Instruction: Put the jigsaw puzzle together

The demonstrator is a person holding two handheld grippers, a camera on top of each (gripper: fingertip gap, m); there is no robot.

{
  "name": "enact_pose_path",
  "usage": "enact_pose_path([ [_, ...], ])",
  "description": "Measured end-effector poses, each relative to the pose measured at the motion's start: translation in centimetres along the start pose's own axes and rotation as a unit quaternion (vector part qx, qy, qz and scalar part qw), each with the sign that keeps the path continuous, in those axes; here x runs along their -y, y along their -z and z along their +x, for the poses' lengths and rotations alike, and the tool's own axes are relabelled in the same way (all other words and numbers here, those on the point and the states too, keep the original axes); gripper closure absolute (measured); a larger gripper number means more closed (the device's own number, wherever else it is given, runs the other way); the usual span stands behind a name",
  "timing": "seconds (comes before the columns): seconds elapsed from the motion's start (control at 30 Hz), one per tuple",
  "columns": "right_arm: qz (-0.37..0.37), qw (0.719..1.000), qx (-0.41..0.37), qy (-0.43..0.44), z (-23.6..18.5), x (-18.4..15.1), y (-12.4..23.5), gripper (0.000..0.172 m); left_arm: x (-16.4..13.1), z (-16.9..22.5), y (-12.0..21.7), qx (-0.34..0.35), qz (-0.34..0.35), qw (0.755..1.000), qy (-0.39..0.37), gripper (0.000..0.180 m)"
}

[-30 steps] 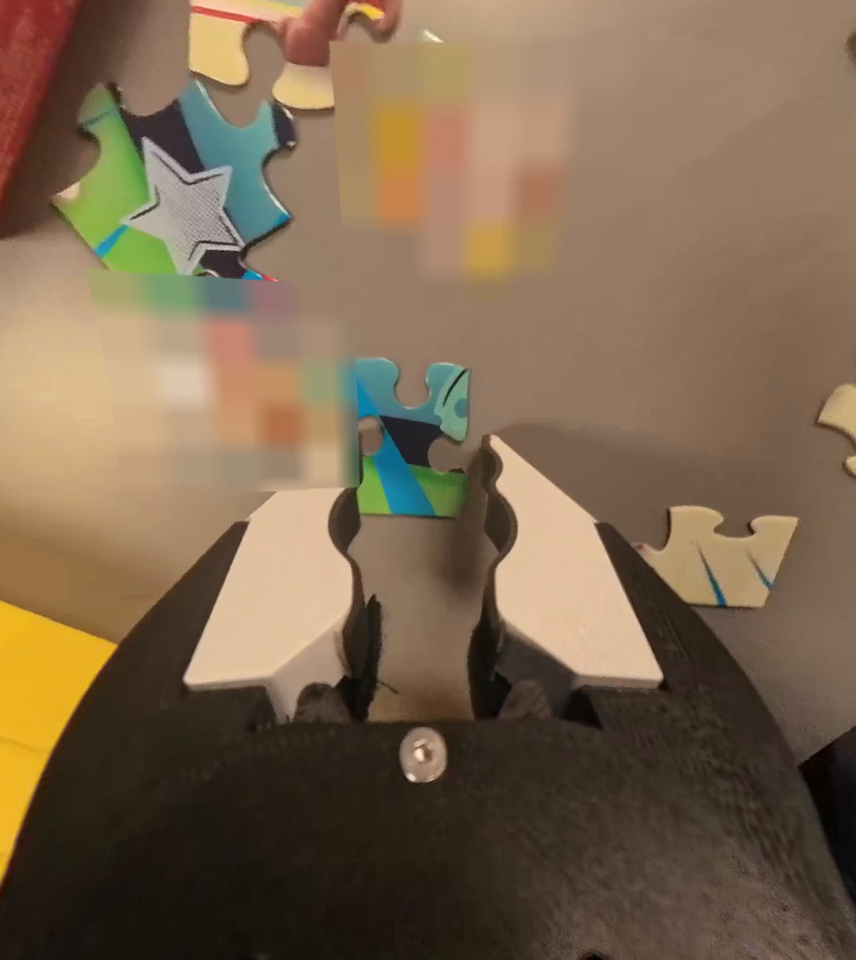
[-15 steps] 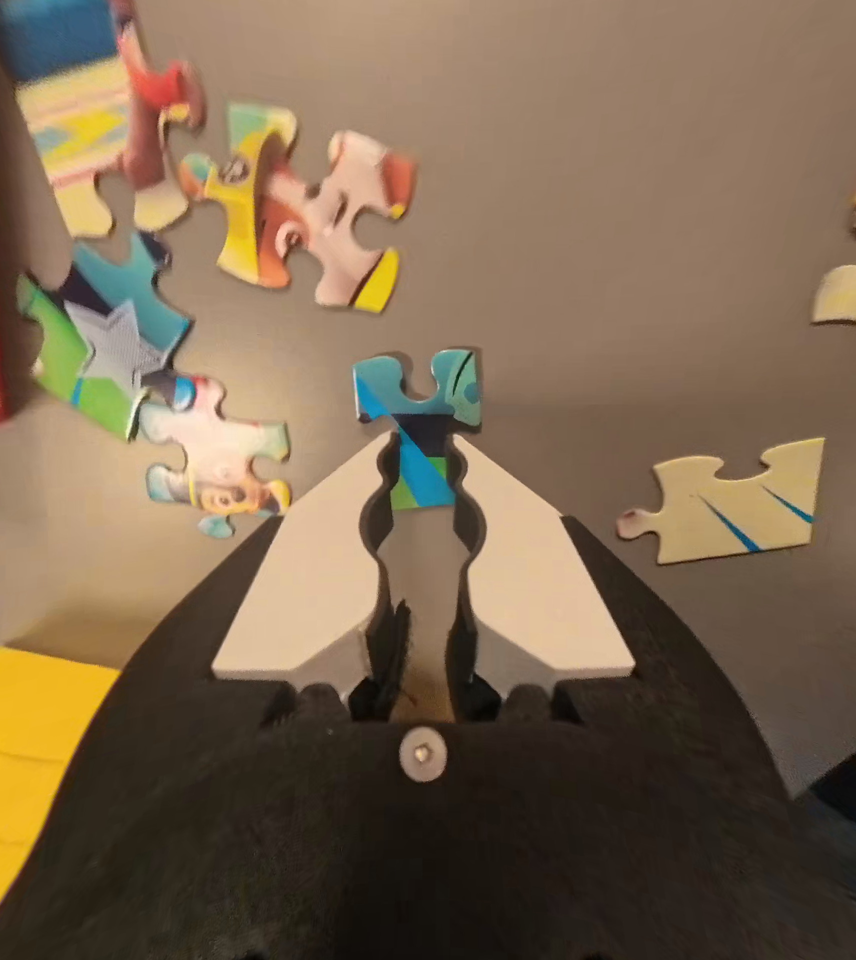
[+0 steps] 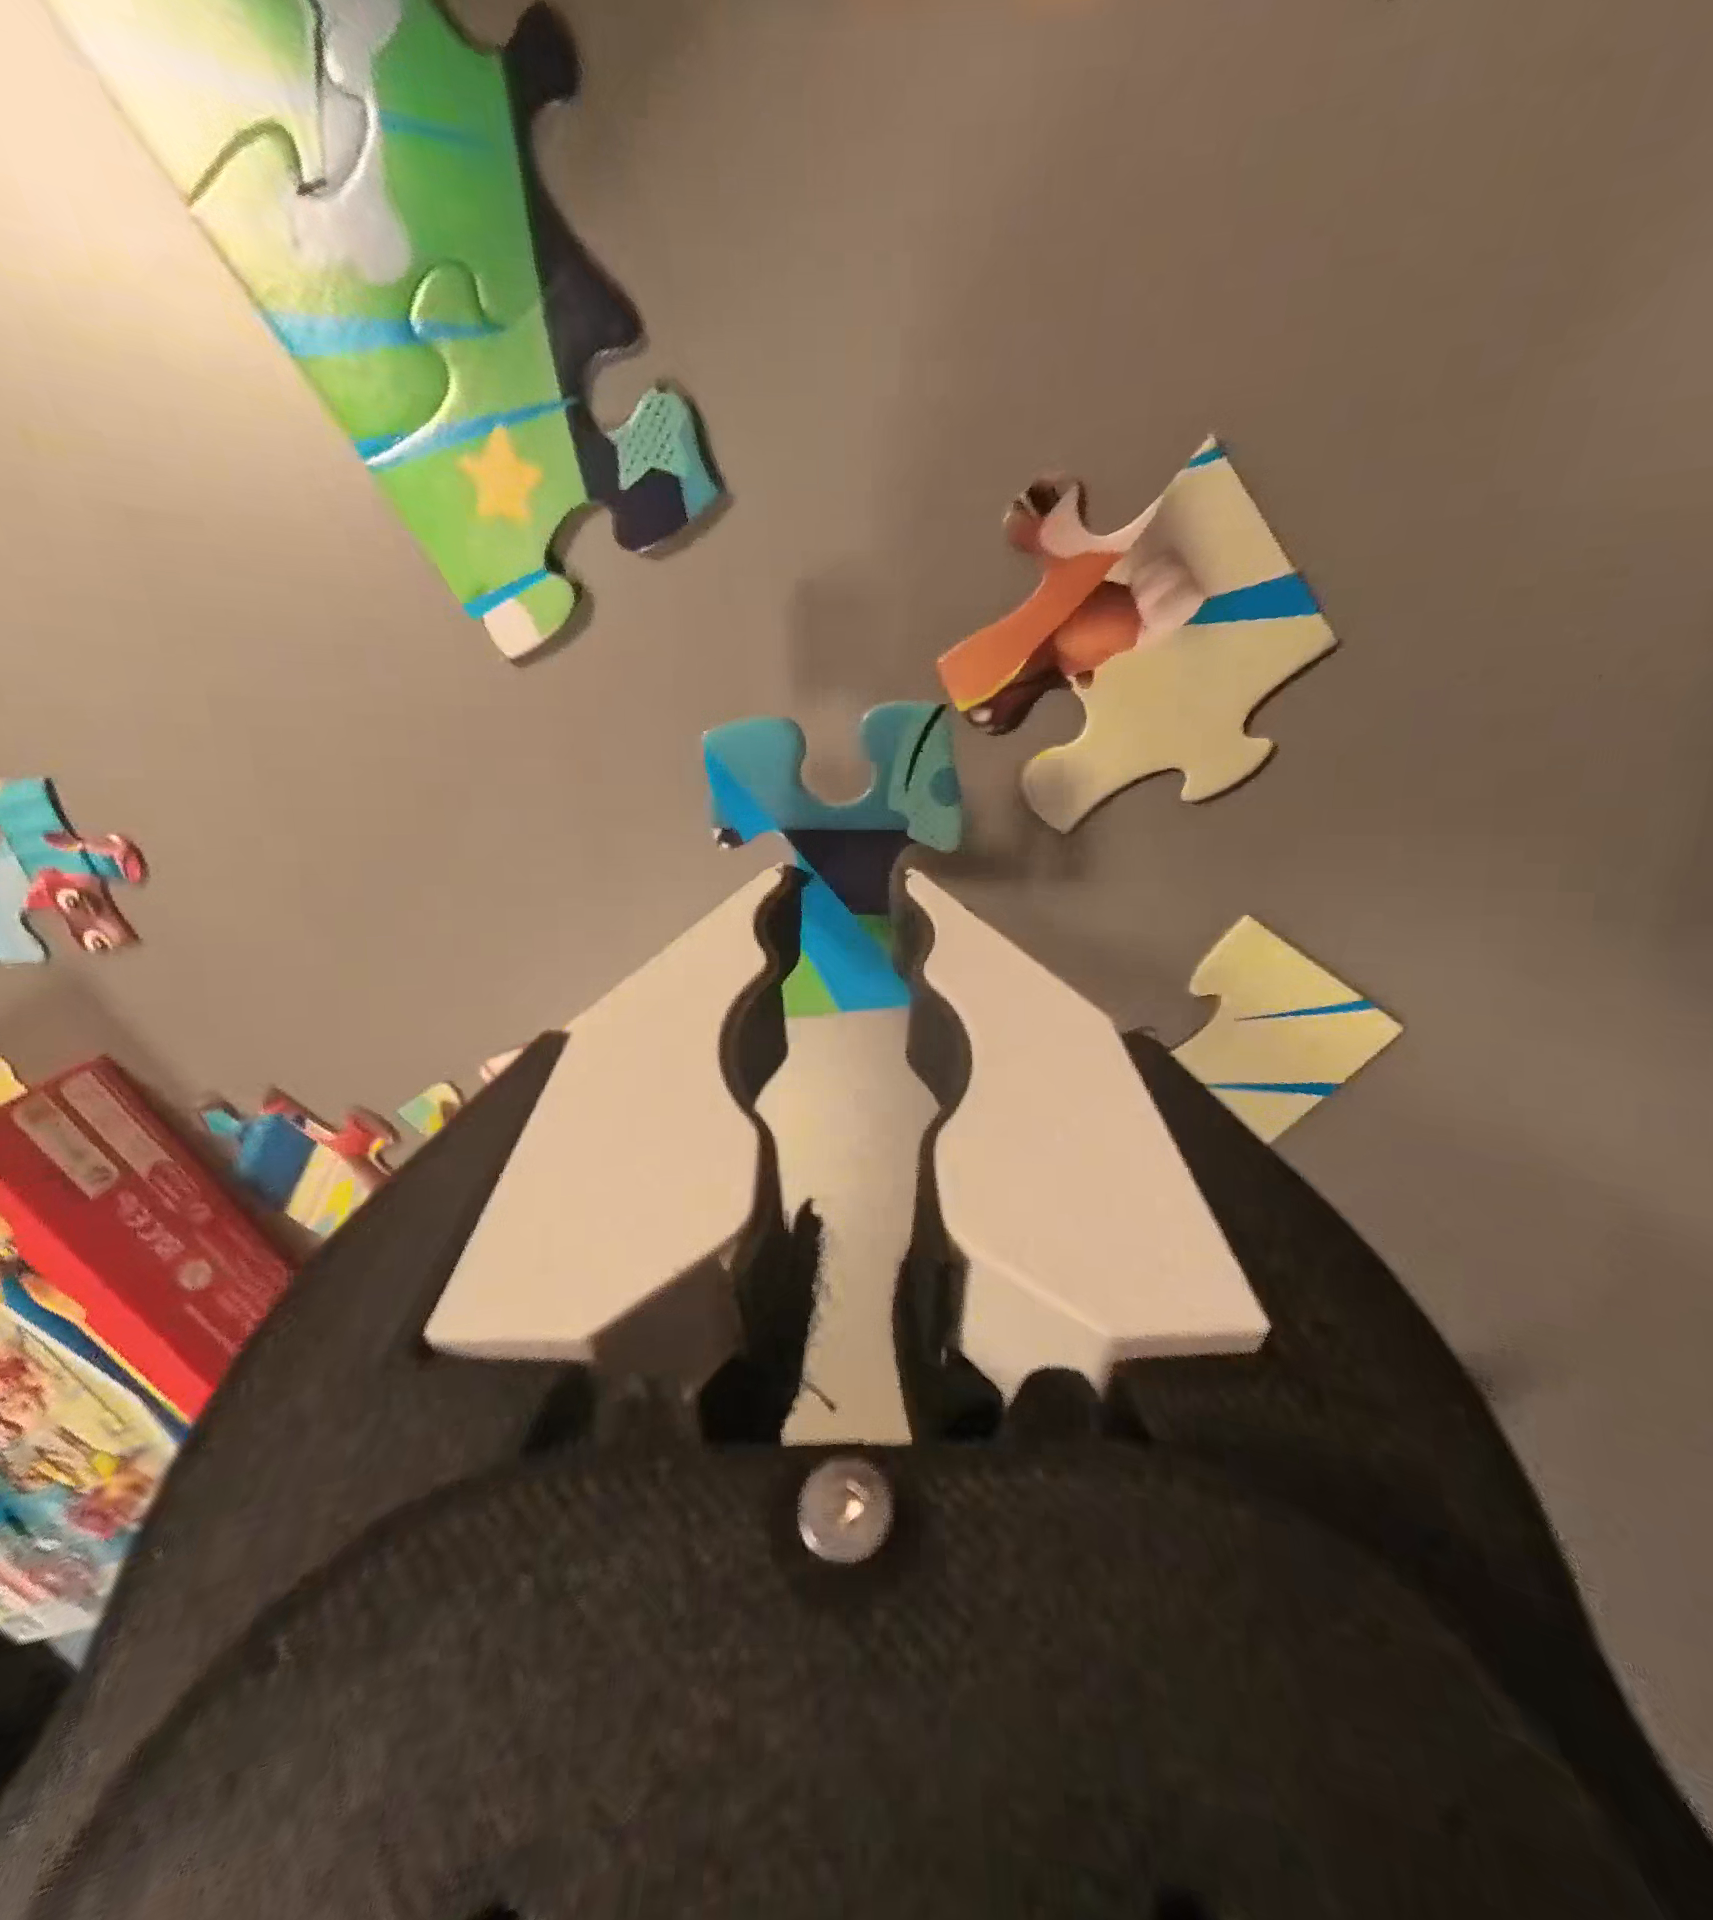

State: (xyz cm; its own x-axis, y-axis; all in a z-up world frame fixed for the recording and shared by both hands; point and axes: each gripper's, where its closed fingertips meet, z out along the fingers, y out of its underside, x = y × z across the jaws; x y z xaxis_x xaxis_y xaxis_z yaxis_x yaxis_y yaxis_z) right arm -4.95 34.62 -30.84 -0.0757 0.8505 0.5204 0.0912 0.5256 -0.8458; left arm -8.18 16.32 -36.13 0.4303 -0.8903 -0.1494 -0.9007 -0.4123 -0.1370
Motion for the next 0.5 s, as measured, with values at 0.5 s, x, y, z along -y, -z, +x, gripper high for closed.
enact_pose_path([
  [0.5,0.000,1.000,0.000,0.000,0.0,0.0,0.0,0.172,-2.0,-1.4,-1.7,-0.039,-0.014,0.998,0.052,0.137],
])
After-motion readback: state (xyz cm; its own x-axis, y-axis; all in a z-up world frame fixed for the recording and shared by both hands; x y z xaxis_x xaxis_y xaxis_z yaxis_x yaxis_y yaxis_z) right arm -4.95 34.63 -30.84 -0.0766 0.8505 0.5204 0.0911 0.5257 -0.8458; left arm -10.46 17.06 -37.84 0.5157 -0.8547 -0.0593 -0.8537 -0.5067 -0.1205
